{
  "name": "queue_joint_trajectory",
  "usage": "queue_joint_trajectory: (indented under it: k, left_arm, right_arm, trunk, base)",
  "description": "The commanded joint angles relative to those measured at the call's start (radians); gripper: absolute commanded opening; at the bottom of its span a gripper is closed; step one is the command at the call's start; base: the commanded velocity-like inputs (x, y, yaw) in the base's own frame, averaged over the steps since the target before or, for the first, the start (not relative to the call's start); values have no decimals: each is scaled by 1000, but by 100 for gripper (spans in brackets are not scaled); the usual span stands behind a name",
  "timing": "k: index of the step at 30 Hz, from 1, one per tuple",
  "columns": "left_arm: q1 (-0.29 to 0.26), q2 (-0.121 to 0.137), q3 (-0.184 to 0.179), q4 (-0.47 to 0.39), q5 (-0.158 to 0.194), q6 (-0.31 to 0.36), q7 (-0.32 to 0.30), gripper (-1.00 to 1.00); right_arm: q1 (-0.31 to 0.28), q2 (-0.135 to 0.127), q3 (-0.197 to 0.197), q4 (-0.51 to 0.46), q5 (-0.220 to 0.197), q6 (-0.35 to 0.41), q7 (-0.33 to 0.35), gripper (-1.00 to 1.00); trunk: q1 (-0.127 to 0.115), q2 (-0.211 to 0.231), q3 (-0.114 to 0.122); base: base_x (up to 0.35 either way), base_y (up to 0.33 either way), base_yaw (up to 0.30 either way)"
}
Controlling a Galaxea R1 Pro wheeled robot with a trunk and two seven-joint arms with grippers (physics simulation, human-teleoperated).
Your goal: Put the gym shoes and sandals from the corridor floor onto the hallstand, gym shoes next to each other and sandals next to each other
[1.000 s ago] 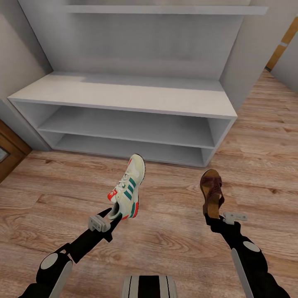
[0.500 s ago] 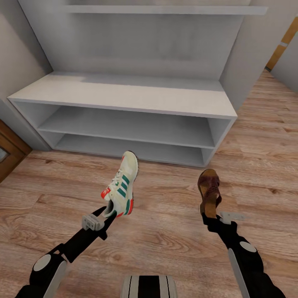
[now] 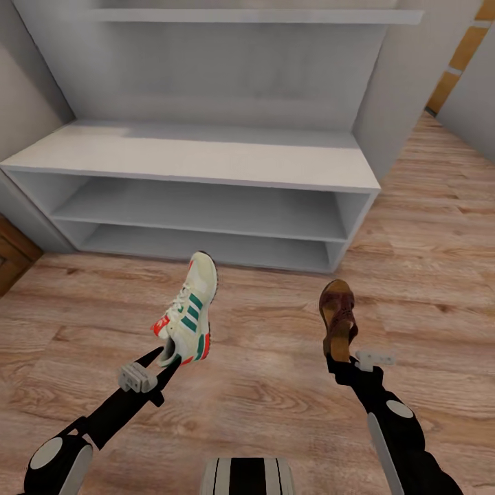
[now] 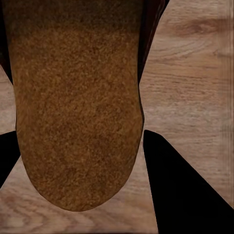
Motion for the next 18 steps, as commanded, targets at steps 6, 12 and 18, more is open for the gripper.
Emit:
queue_joint_trajectory:
  k: [6,12,18]
  left_arm:
    - [0,0,1,0,10,7,-4,-100]
    - [0,0,1,0,10,6,-4,-100]
    - [0,0,1,0,10,7,-4,-100]
  right_arm:
    - [0,1,0,-1,-7,6,-4,-100]
    - [0,1,0,-1,-7,6,-4,-100]
    - [0,1,0,-1,-7,6,-4,-100]
  trunk:
    - [0,0,-1]
    - [0,0,-1]
    - [0,0,-1]
  base:
    - [-1,0,-199]
    - [0,0,-20]
    - [-143,0,-2]
